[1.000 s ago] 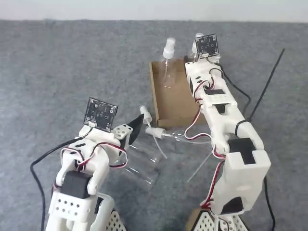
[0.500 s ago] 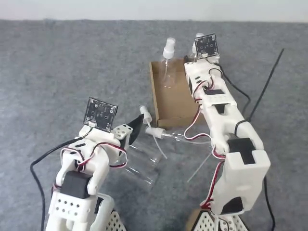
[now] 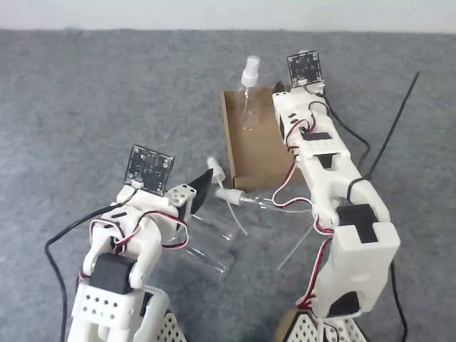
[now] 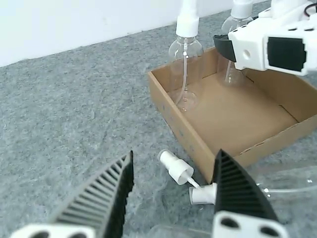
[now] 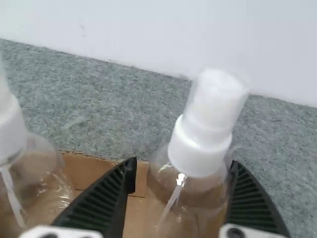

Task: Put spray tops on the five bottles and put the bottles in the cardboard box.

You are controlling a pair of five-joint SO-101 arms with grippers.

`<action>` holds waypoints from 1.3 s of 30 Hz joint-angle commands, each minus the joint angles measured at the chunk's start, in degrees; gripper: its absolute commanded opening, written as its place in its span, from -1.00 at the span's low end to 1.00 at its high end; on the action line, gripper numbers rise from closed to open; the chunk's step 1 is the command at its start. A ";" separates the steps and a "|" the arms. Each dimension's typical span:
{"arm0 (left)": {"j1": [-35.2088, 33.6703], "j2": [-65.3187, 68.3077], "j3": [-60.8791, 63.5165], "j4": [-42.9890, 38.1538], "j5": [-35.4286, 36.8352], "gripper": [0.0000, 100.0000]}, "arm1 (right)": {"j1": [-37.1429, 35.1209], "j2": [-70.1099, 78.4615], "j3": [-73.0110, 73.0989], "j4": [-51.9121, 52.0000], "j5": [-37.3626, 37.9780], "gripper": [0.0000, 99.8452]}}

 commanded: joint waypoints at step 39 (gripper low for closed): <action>-0.26 -0.62 -0.13 -1.49 -1.85 -0.52 | 2.33 -1.19 0.88 -4.53 -3.78 -0.53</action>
